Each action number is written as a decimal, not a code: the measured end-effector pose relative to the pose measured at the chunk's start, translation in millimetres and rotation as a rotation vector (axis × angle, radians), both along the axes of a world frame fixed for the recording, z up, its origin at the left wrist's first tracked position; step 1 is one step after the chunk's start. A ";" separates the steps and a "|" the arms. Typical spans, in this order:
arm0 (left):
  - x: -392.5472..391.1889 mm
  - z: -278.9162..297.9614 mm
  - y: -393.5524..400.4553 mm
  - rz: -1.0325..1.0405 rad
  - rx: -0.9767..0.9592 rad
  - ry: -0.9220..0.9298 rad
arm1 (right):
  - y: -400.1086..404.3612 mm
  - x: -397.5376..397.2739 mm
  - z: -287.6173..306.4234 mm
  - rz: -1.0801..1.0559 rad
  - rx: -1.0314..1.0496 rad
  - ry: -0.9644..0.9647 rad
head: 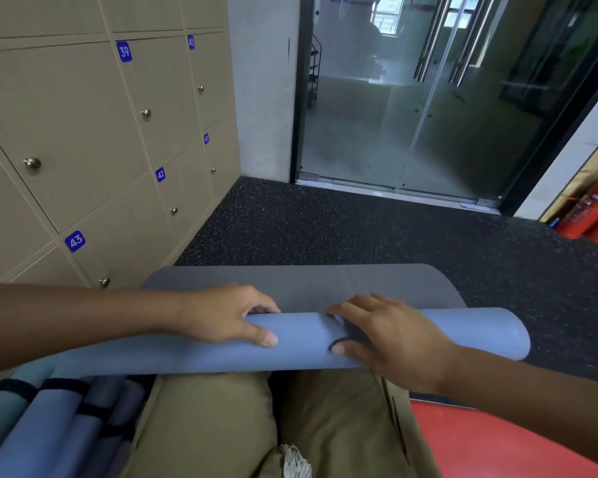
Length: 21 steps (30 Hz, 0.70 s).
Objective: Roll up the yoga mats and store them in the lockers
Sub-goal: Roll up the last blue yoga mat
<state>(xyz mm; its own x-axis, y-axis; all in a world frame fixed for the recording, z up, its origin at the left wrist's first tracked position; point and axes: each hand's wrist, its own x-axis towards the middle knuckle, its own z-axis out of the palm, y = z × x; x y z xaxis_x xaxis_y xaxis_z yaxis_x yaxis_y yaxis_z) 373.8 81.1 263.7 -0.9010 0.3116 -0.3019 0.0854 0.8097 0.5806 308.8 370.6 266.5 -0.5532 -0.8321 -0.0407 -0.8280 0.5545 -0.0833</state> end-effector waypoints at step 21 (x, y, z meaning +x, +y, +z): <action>7.2 -46.0 8.4 0.000 -0.493 0.580 | -33.7 -86.4 1.3 -0.025 -0.010 -0.496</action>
